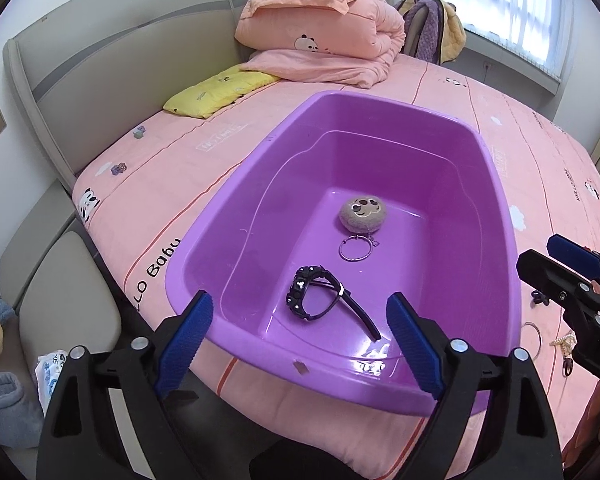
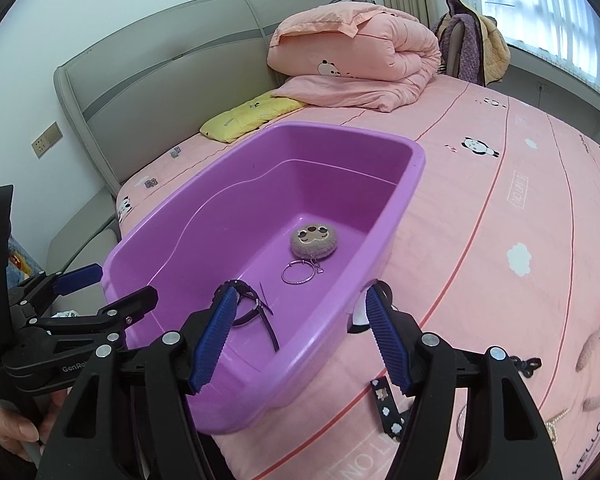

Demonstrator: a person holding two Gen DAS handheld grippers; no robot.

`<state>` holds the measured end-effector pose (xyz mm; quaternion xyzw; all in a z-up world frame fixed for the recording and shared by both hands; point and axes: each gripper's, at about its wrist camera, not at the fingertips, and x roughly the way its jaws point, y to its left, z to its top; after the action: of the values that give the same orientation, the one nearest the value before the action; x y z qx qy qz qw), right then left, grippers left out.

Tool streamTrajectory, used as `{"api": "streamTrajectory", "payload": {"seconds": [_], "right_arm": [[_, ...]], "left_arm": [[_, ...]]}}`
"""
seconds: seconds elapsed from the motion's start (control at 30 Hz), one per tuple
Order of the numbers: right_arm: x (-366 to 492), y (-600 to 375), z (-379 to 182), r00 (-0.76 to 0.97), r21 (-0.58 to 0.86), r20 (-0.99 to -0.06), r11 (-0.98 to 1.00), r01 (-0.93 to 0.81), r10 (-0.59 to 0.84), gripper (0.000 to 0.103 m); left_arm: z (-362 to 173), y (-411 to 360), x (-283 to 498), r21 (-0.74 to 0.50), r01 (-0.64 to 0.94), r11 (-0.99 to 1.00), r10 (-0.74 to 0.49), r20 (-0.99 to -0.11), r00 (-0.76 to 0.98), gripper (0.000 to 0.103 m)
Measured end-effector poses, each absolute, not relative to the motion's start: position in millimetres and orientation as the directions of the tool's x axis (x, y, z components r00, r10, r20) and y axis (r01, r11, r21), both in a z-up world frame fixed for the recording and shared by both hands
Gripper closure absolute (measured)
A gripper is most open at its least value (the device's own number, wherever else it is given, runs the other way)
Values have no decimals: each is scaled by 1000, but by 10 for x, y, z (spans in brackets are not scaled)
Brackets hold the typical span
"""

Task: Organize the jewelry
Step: 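Move both tools back from the tub toward the remaining jewelry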

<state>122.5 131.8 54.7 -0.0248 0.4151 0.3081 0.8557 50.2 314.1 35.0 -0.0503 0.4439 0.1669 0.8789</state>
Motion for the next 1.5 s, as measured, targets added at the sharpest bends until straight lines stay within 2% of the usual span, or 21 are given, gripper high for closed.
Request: {"api": "streamTrajectory", "payload": {"seconds": [0.4, 0.6, 0.67, 0.8, 1.0, 1.23, 1.5], "right_arm": [[858, 653, 510, 492, 259, -711, 838, -480, 502, 35], [673, 225, 448, 520, 260, -713, 866, -426, 470, 34], [599, 62, 421, 530, 261, -713, 876, -407, 459, 30], [462, -313, 286, 548, 269, -721, 900, -342, 424, 30], [183, -973, -56, 542, 301, -754, 929, -217, 371, 30], [-111, -1569, -339, 542, 271, -793, 958, -94, 278, 30], [-184, -1935, -551, 540, 261, -811, 965, -7, 223, 30]], "left_arm": [[419, 2676, 306, 85, -281, 956, 236, -791, 565, 11], [441, 2398, 227, 64, -233, 970, 192, -792, 580, 11], [455, 2316, 198, 52, -219, 974, 174, -790, 588, 10], [451, 2110, 133, 28, -188, 982, 140, -778, 612, 7], [313, 1753, 101, 3, -137, 991, 86, -793, 604, 7], [-41, 1300, -7, -4, -75, 997, 41, -814, 579, 7], [-416, 868, -34, -10, -25, 1000, 5, -838, 545, 7]]}}
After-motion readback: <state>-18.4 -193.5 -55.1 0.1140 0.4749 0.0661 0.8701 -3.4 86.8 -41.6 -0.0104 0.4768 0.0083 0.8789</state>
